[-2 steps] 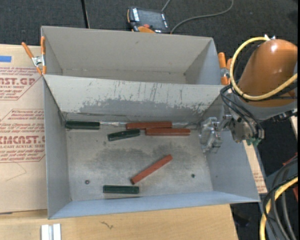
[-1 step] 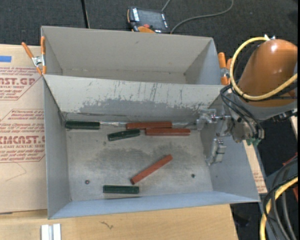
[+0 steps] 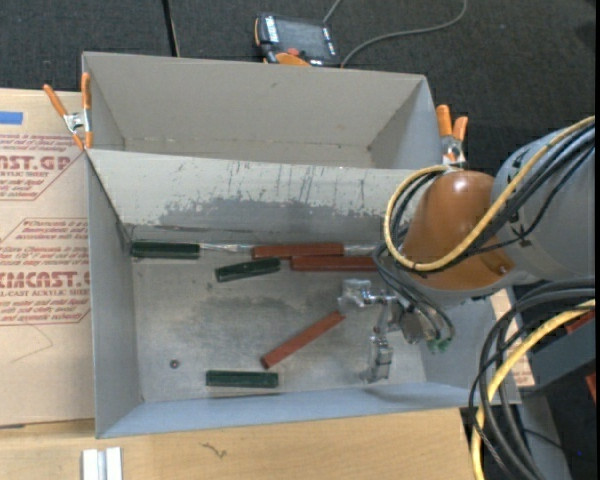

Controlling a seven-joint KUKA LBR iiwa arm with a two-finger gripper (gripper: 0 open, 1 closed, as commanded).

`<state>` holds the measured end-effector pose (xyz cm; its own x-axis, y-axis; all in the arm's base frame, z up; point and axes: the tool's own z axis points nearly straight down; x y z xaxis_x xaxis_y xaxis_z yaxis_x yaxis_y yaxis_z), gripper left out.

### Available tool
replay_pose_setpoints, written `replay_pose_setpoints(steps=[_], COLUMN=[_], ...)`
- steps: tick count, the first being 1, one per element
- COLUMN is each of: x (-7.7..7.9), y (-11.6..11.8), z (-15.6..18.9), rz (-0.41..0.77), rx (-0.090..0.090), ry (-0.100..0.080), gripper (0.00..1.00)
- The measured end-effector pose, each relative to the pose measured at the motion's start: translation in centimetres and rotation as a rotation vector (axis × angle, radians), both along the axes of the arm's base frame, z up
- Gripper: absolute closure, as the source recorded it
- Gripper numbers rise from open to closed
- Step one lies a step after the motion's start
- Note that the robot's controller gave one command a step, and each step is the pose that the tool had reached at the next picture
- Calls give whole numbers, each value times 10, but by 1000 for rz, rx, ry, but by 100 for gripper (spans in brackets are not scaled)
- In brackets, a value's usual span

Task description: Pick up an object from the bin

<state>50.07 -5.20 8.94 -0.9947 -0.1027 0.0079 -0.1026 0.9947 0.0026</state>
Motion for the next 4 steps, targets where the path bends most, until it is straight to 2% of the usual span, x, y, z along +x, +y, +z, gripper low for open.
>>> replay_pose_setpoints(steps=[1,2,3,4], x=[44,44,70,71], y=[84,83,94,110], z=[-20,-19,103,180], rz=[215,213,213,221], rx=[2,0,-1,-1], ry=[-11,-8,-20,-21], gripper=[0,100,100,100])
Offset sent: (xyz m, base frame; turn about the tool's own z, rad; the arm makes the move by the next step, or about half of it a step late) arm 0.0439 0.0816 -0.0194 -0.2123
